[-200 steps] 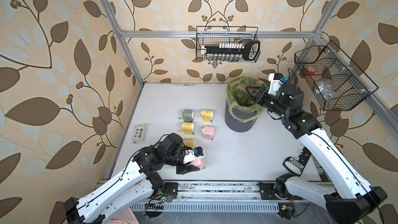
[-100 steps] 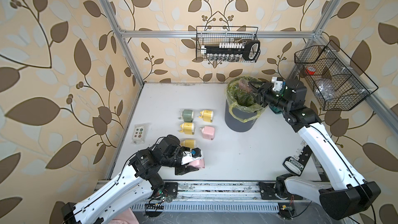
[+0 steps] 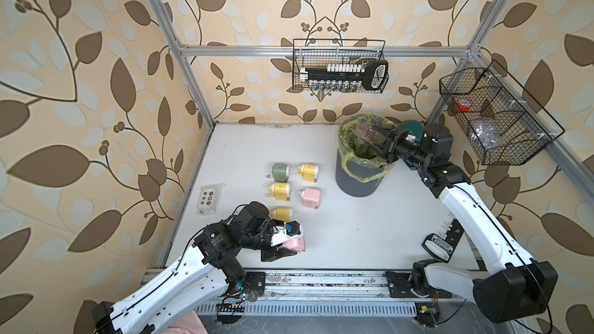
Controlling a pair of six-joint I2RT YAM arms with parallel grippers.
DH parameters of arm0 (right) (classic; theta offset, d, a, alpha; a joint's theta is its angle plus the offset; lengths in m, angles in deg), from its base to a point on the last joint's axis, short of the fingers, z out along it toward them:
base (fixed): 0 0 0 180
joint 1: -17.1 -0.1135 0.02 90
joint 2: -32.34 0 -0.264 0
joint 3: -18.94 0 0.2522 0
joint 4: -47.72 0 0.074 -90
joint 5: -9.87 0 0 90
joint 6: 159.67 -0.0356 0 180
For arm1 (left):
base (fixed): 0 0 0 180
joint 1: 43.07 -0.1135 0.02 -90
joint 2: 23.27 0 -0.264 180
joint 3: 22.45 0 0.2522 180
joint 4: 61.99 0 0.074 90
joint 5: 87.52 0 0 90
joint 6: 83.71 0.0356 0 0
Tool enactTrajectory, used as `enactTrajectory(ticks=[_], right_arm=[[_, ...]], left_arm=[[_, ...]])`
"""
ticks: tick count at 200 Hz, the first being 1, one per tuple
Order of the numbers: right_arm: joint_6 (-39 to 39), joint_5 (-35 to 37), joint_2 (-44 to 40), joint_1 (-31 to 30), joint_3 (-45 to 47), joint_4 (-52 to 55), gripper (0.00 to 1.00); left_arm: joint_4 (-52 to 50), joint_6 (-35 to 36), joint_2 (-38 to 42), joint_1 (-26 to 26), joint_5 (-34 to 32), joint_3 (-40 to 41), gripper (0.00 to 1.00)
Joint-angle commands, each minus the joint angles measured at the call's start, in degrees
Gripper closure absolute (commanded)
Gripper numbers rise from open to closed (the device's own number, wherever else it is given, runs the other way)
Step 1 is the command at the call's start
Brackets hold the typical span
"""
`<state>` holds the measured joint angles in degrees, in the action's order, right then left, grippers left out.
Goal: Take out the pencil sharpener tray and clean the shavings
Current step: Pour the shavings into the trash bin.
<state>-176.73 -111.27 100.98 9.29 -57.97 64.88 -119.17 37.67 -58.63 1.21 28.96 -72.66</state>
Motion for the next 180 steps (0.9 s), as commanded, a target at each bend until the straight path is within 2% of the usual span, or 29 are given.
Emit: enactTrajectory(ticks=[1,44,63,80,109,123,146,157,165,180], right_arm=[[-7.6,-2.1,-1.3,0.4,3.2,-3.6,1.0],[-10.3,-3.1,-2.6,0.9,4.1,-4.0,1.0],[-9.0,-3.1,-2.6,1.3,2.5,-1.7,1.0],[-10.0,-6.2,-1.5,2.0,2.6,-2.4,1.0],[-7.6,-5.1,-2.6,2.7,1.7,1.3,1.0],[-9.7,-7.0,-3.1,2.7,2.3,-1.6,1.0],[-2.6,-5.1,-4.1,3.4,-1.2,6.5,1.0],[-4.6,-8.9,-3.4,4.2,0.4,3.8,1.0],[-5.3,-8.9,-3.9,4.2,0.9,0.5,1.0],[1.8,-7.1,-4.2,4.7,-1.8,7.4,1.0]], left_arm=[[2.0,0.4,0.1,0.3,0.7,-0.4,1.0],[2.0,0.4,-0.5,0.4,0.8,-0.5,1.0],[2.0,0.5,-0.7,0.4,0.8,-0.4,1.0],[2.2,0.3,-0.9,0.4,0.8,-0.5,1.0],[2.7,0.2,-1.2,0.4,0.9,-0.3,1.0],[2.4,0.3,-1.8,0.4,0.9,-0.8,1.0],[2.8,0.5,-2.3,0.4,0.9,-0.6,1.0],[3.1,0.5,-2.9,0.5,1.0,-0.9,1.0],[2.9,0.3,-3.5,0.5,1.1,-1.4,1.0],[3.1,0.2,-4.1,0.5,1.4,-1.4,1.0]])
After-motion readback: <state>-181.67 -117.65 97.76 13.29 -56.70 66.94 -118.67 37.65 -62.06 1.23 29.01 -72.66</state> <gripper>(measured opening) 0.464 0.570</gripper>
